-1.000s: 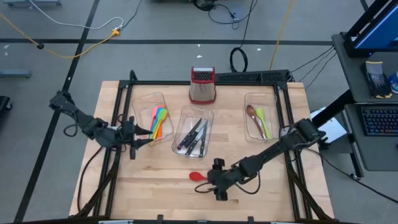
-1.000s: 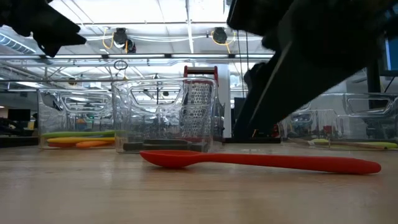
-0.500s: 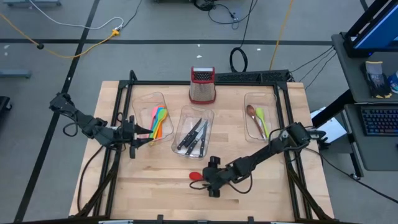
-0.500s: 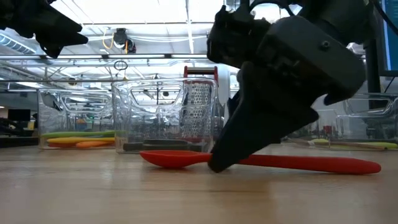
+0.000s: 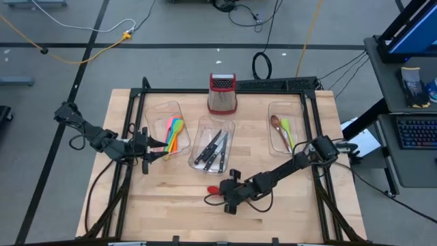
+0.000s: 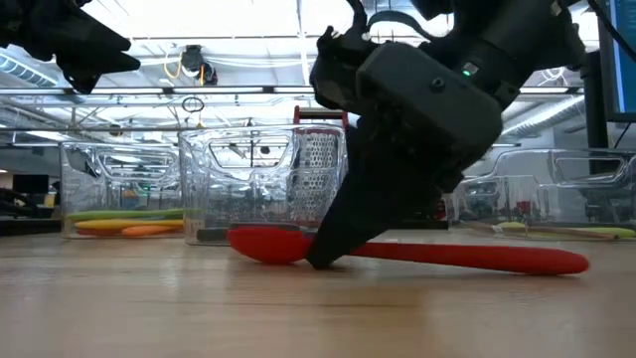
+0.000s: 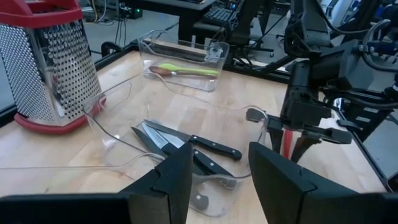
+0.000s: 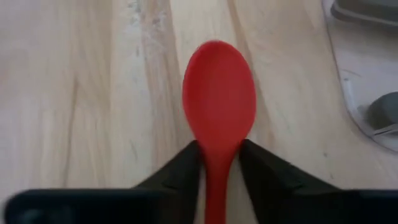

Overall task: Pick & Place Kitchen Items
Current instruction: Put the red serving spoon into the right transparent bin

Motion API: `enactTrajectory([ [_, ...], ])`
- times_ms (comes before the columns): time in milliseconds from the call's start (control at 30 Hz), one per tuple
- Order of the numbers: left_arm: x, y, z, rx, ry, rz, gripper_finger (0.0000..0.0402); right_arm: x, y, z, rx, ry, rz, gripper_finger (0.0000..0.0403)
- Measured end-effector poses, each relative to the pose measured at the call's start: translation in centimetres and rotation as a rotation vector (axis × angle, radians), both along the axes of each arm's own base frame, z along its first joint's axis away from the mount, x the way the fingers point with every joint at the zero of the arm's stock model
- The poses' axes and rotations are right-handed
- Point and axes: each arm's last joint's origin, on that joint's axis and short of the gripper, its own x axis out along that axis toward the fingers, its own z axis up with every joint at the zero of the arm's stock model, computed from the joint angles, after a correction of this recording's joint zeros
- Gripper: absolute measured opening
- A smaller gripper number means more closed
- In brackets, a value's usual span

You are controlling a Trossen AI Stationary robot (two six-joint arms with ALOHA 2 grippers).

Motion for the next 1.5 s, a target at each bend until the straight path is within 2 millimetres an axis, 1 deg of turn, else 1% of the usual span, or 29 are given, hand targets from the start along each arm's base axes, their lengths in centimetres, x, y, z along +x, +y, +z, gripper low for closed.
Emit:
enactTrajectory([
  [100, 0.0, 0.0, 0.0, -0.003, 0.001, 0.001, 0.0159, -0.2, 0.0, -0.5, -0.013, 0.02, -0.008, 0.0054],
  [167, 0.0, 0.0, 0.0, -0.003, 0.001, 0.001, 0.0159, -0.4, 0.0, -0.7, -0.022, 0.046, -0.026, 0.0023],
  [333, 0.0, 0.0, 0.0, -0.011, 0.001, 0.003, 0.0159, -1.0, 0.1, -0.9, -0.017, 0.088, -0.056, 0.0022],
  [467, 0.0, 0.0, 0.0, -0.017, 0.0, 0.004, 0.0159, -1.5, 0.8, -0.1, -0.011, 0.092, -0.04, 0.002],
  [567, 0.0, 0.0, 0.0, -0.017, 0.0, 0.004, 0.0159, -2.1, 1.7, 1.6, 0.05, 0.083, -0.008, 0.0019],
  [767, 0.0, 0.0, 0.0, -0.018, 0.0, 0.004, 0.0159, -3.8, 3.1, 6.1, 0.168, 0.039, 0.031, 0.0019],
  [867, 0.0, -0.1, 0.0, -0.027, 0.002, -0.014, 0.0159, -4.7, 3.2, 9.7, 0.222, -0.044, 0.011, 0.0019],
  [933, 0.0, -0.1, 0.0, -0.036, 0.004, -0.026, 0.0159, -5.5, 2.9, 11.7, 0.213, -0.092, -0.034, 0.0019],
  [1033, 0.0, -0.1, 0.0, -0.05, 0.005, -0.037, 0.0159, -7.1, 2.0, 14.4, 0.189, -0.141, -0.113, 0.0019],
  [1100, 0.0, -0.1, 0.0, -0.052, 0.006, -0.039, 0.0159, -8.2, 1.1, 16.6, 0.179, -0.202, -0.177, 0.0019],
  [1200, 0.0, -0.2, 0.0, -0.052, 0.005, -0.039, 0.0159, -10.0, -0.6, 19.2, 0.129, -0.28, -0.278, 0.0019],
  [1367, 0.0, -0.2, -0.1, -0.044, 0.007, -0.041, 0.0159, -12.7, -4.6, 22.6, 0.054, -0.394, -0.485, 0.0019],
  [1500, 0.0, -0.2, -0.1, -0.041, 0.007, -0.042, 0.0159, -14.2, -8.2, 23.8, -0.029, -0.391, -0.617, 0.0019],
])
